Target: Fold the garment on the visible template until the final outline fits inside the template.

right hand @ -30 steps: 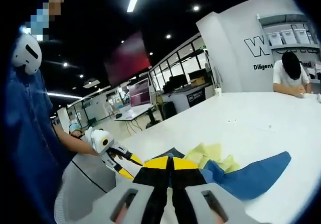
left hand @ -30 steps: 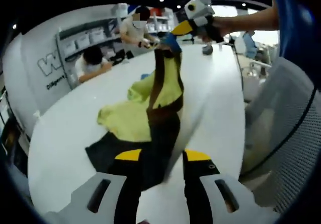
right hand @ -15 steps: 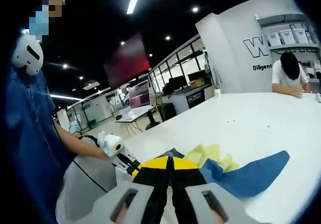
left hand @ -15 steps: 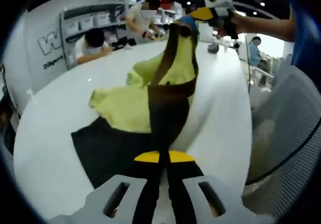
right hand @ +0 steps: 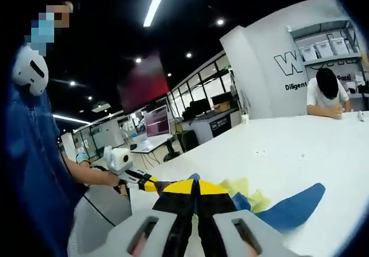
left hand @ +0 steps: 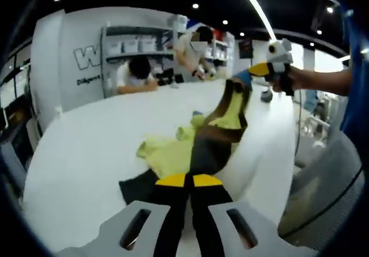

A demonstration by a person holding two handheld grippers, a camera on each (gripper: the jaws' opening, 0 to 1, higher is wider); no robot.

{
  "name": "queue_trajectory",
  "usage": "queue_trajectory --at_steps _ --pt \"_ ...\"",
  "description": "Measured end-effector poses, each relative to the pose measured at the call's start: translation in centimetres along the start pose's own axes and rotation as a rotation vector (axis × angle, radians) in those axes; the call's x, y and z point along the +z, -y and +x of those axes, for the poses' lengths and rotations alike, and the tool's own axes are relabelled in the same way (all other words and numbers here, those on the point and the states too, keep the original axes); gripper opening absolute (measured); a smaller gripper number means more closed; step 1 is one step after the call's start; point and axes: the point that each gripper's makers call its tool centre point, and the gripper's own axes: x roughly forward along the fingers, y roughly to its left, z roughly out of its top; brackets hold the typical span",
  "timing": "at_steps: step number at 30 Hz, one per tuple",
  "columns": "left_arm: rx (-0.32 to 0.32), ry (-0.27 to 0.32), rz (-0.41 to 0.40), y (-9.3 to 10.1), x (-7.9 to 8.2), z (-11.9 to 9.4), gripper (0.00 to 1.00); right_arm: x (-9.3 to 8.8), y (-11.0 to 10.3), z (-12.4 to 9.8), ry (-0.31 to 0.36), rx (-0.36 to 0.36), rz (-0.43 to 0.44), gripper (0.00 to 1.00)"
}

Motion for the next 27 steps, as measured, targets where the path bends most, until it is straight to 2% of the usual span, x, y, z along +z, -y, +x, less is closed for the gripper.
queue_trajectory --at_steps 2,3,4,5,6,7,8,10,12,15,16,21,22,27 --pt "0.036 0.042 0.011 -0.5 2.5 -0.6 0.00 1.4 -0.5 0.0 0.034 0.002 -0.006 0.00" --pt "0.039 0.045 0.013 -0.6 2.8 -0.8 0.00 1.6 -0.6 -0.1 0.039 0.002 -0.009 0.00" --pt "0.048 0.067 0.029 -0.7 4.3 -1.2 0.00 2.3 -0.8 -0.1 0.056 0.002 -0.014 0.00" --pt "0.049 0.073 0.030 -0.7 4.7 -1.3 0.00 2.7 -1.0 -0.1 0.067 0.003 -0.017 0.00" --pt "0.055 0.104 0.020 -1.1 5.8 -1.6 0.00 3.6 -1.3 -0.1 0.087 0.005 -0.021 0.00" --pt "0.057 0.114 0.016 -1.3 6.1 -1.7 0.00 4.1 -1.5 -0.1 0.101 0.006 -0.020 0.00" --pt "0.060 0.153 0.000 -1.3 7.7 -2.1 0.00 4.6 -1.7 -0.1 0.116 0.006 -0.018 0.00" --pt "0.064 0.160 0.003 -1.4 8.4 -2.3 0.00 5.8 -2.0 -0.1 0.154 0.005 -0.015 0.00" --pt "0.084 0.183 0.028 -1.2 10.1 -2.6 0.00 6.6 -2.1 -0.1 0.180 -0.002 -0.015 0.00" --pt "0.097 0.228 0.013 -1.3 11.7 -3.1 0.00 7.7 -2.1 -0.3 0.221 -0.016 -0.006 0.00" --pt "0.108 0.260 -0.004 -1.3 12.7 -3.4 0.00 8.5 -2.2 -0.4 0.259 -0.015 0.017 0.00" --pt "0.142 0.302 0.014 -1.4 14.6 -4.1 0.00 11.0 -2.8 -1.2 0.349 -0.019 0.035 0.00" --pt "0.144 0.327 0.005 -1.2 15.4 -4.5 0.00 11.5 -2.9 -1.4 0.371 -0.025 0.039 0.00" --pt "0.159 0.392 -0.005 -1.1 17.3 -5.9 0.00 13.1 -3.3 -2.2 0.415 -0.053 0.034 0.00"
